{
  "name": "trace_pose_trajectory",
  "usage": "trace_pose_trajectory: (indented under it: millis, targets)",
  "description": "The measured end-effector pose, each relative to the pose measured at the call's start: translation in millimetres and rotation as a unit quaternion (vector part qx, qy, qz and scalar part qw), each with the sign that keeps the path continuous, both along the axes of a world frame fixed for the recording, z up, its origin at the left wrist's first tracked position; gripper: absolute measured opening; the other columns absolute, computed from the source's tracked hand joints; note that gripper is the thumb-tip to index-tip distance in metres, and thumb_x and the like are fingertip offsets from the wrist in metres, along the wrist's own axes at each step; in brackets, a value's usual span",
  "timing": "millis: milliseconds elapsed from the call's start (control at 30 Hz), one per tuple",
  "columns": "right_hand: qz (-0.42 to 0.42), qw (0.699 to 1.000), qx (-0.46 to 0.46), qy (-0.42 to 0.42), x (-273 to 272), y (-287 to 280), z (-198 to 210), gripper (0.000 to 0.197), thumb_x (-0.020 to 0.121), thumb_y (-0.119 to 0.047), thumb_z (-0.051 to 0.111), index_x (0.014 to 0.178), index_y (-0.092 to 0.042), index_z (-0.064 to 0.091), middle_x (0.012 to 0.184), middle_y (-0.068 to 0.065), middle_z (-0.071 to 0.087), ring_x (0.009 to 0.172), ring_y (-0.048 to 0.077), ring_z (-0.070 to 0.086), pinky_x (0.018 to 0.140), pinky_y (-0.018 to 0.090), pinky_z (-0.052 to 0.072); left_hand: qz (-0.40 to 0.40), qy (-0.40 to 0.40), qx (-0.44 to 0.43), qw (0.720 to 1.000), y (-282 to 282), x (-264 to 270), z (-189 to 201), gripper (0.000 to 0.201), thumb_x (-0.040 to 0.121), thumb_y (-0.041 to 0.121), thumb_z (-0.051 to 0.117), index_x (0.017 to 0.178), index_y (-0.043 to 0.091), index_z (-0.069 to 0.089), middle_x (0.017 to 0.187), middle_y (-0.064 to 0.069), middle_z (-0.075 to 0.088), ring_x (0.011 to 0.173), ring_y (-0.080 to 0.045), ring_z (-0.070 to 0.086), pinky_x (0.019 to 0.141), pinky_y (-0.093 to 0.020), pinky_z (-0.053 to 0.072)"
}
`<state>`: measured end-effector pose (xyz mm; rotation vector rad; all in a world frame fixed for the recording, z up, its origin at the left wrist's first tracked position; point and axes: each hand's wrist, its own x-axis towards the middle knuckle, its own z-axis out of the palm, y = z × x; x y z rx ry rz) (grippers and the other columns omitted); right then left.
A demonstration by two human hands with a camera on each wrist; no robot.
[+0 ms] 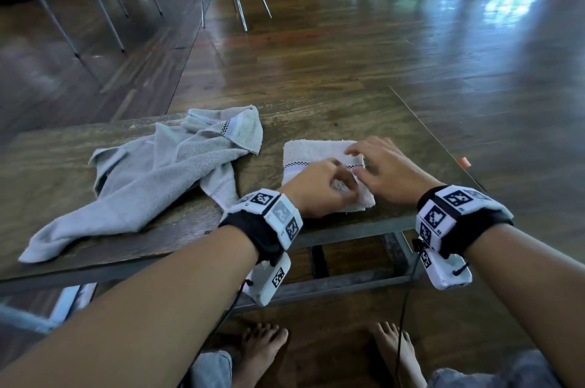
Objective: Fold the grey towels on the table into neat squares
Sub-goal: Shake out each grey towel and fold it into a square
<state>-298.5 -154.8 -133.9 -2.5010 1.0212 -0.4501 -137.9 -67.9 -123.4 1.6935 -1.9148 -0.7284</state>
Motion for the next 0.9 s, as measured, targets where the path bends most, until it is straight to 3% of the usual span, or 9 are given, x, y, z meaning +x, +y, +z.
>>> trace_pose_trajectory:
  millis: [67,133,167,233,333,433,533,633,900]
  targets:
    - [0.022,0.998,0.022,0.058,8.8,2.9,-3.6,0.030,0.099,-0.021,0.053,0.127,-0.015,0.059,0.126,0.002,0.054,0.123,0.019,0.044,0.100,0.028,0.032,0.037,-0.033,-0.056,0.997,-6.0,12.3,1.3,0.019,0.089,0.022,0.064,0.103,0.014,0.075,0.118,-0.007,0.061,0.113,-0.022,0.056,0.103,-0.041,0.044]
    - [0.000,0.996,0.020,0.087,15.7,3.9,-3.6,0.029,0.099,-0.023,0.051,0.126,-0.016,0.060,0.129,0.003,0.052,0.125,0.021,0.045,0.105,0.033,0.036,0.086,-0.149,-0.078,0.982,-9.6,26.3,-3.4,0.032,0.093,0.027,0.056,0.123,0.021,0.064,0.144,-0.007,0.047,0.143,-0.027,0.032,0.118,-0.045,0.029]
    - [-0.017,0.996,0.009,0.086,19.2,4.7,-1.5,0.028,0.099,-0.023,0.050,0.125,-0.016,0.059,0.129,0.003,0.052,0.124,0.021,0.045,0.105,0.034,0.037,0.100,-0.197,-0.048,0.974,-8.8,32.1,-8.6,0.039,0.097,0.033,0.051,0.135,0.024,0.053,0.156,-0.003,0.034,0.150,-0.025,0.017,0.121,-0.046,0.022]
    - [-0.023,0.997,-0.009,0.073,27.9,8.4,1.8,0.031,0.099,-0.023,0.050,0.130,-0.017,0.055,0.134,0.003,0.049,0.127,0.021,0.044,0.106,0.034,0.037,0.096,-0.213,0.041,0.971,-6.4,37.8,-22.2,0.054,0.101,0.043,0.040,0.151,0.026,0.030,0.165,0.000,0.015,0.153,-0.022,0.004,0.122,-0.049,0.016]
    - [0.049,0.992,0.041,0.104,39.7,17.4,-0.7,0.045,0.102,-0.019,0.045,0.146,-0.014,0.038,0.152,0.006,0.035,0.143,0.025,0.031,0.117,0.040,0.028,0.064,-0.201,0.096,0.973,-5.2,38.6,-38.6,0.065,0.100,0.055,0.027,0.157,0.033,0.005,0.166,0.009,-0.006,0.153,-0.015,-0.012,0.121,-0.052,0.005]
    - [0.077,0.981,0.080,0.159,40.7,18.4,-10.1,0.057,0.108,-0.024,0.031,0.159,-0.014,0.010,0.168,0.008,0.008,0.155,0.023,0.002,0.125,0.042,0.007,0.052,-0.225,0.109,0.967,-8.1,45.2,-41.7,0.067,0.098,0.062,0.019,0.155,0.040,-0.006,0.164,0.015,-0.015,0.150,-0.010,-0.019,0.120,-0.052,-0.004]
    - [0.067,0.979,0.073,0.181,37.9,11.5,-19.0,0.065,0.109,-0.037,0.027,0.161,-0.014,-0.006,0.169,0.002,-0.011,0.154,0.013,-0.016,0.123,0.031,-0.007,0.051,-0.225,0.126,0.965,-8.4,48.4,-41.2,0.064,0.097,0.063,0.016,0.153,0.046,-0.011,0.162,0.018,-0.019,0.149,-0.008,-0.022,0.120,-0.053,-0.012]
    - [0.043,0.981,0.066,0.177,38.2,5.8,-25.5,0.078,0.105,-0.051,0.030,0.159,-0.013,-0.011,0.168,0.000,-0.018,0.152,0.009,-0.019,0.121,0.028,-0.010,0.058,-0.206,0.138,0.967,-9.1,47.9,-39.5,0.059,0.099,0.056,0.013,0.151,0.050,-0.012,0.162,0.019,-0.020,0.149,-0.008,-0.023,0.118,-0.054,-0.015]
    - [-0.011,0.971,0.097,0.219,33.8,5.2,-24.5,0.111,0.083,-0.085,0.023,0.157,-0.016,-0.021,0.164,-0.003,-0.028,0.150,0.008,-0.024,0.125,0.040,-0.007,0.104,-0.181,0.149,0.967,-9.1,47.1,-39.3,0.055,0.101,0.053,0.011,0.151,0.051,-0.012,0.161,0.024,-0.020,0.150,-0.018,-0.022,0.118,-0.052,-0.017]
